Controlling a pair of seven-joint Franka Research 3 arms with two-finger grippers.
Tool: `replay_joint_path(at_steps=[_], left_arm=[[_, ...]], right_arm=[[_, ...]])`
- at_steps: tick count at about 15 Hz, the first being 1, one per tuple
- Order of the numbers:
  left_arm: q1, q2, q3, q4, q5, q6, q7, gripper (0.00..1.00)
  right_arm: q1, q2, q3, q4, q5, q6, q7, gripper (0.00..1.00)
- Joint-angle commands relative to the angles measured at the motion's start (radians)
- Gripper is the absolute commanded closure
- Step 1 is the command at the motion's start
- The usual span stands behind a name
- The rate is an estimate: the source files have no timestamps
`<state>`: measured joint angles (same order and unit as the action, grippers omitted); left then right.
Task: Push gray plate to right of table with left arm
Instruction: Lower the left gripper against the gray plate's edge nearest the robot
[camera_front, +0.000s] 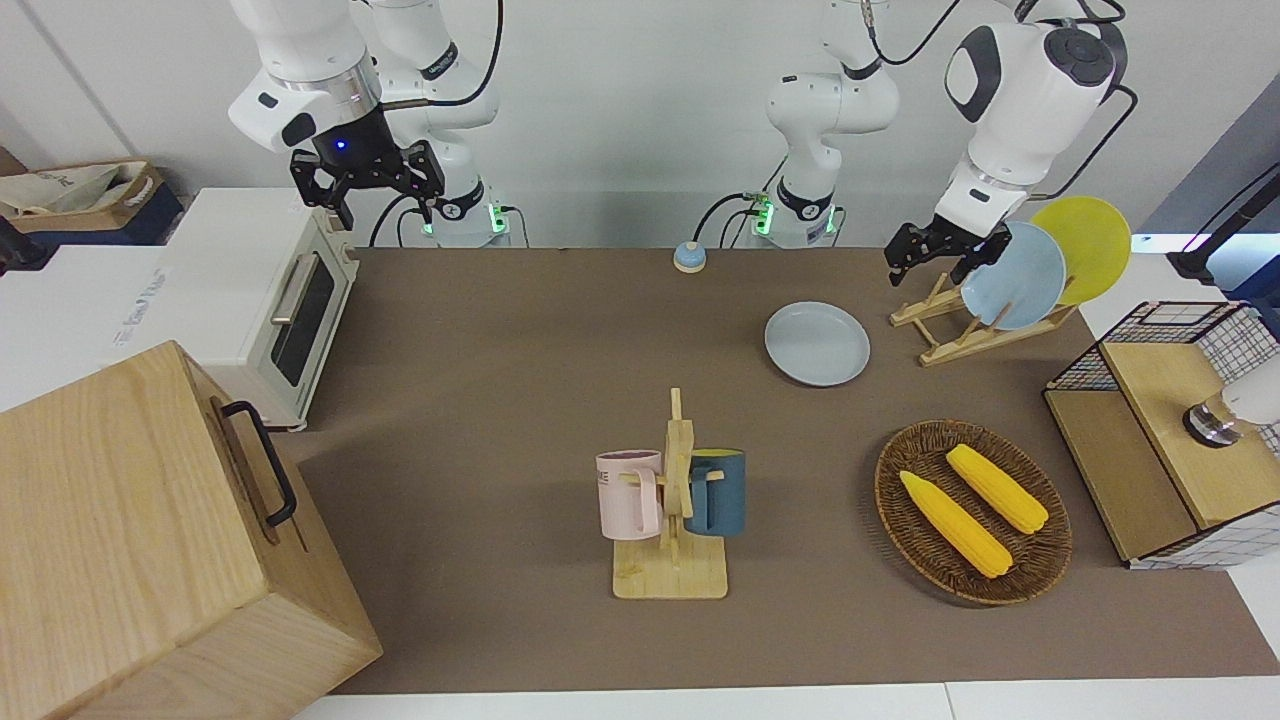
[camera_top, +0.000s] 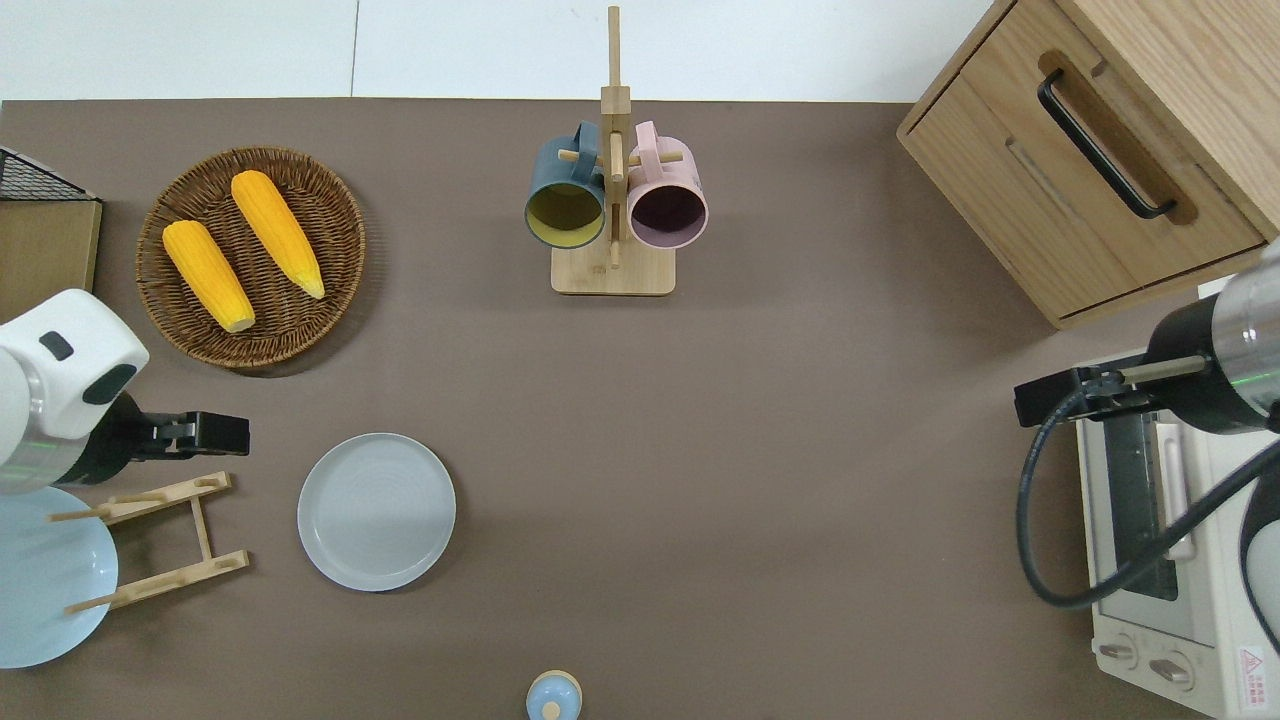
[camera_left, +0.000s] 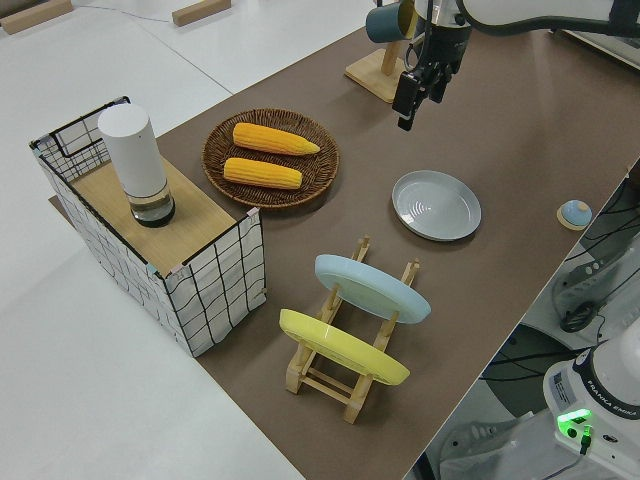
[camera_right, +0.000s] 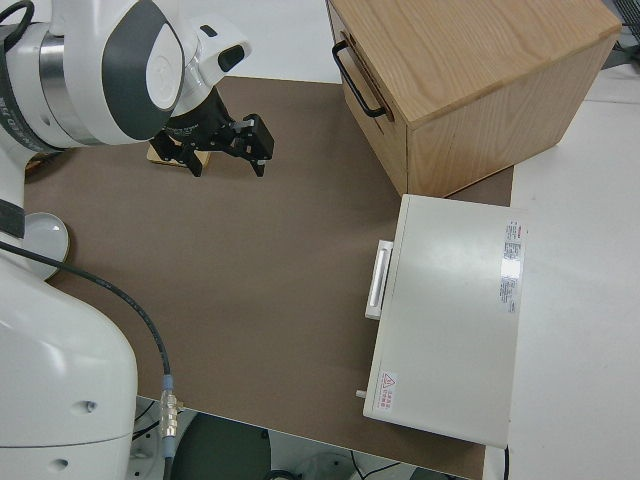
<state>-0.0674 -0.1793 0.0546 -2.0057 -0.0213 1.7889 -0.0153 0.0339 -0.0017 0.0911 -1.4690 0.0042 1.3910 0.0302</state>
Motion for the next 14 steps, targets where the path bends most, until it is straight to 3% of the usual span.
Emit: replay_joint_path(at_steps=[1,5,14], left_arm=[[0.0,-0.121,0.004,-0.206,0.001,0.101,0.049,0.0],[0.003,-0.193,0.005,-0.379,0.001,0.245,0.051,0.0],[0.005,-0.203,0.005,-0.616,0.001,0.536,0.052,0.0]], right_arm=[[-0.011,-0.008,0.006,-0.001,0.008,-0.012,-0.001,0.017],[-0.011,-0.008,0.006,0.001,0.008,-0.012,-0.003,0.017],[-0.011,-0.008,0.006,-0.001,0.008,-0.012,-0.001,0.017]])
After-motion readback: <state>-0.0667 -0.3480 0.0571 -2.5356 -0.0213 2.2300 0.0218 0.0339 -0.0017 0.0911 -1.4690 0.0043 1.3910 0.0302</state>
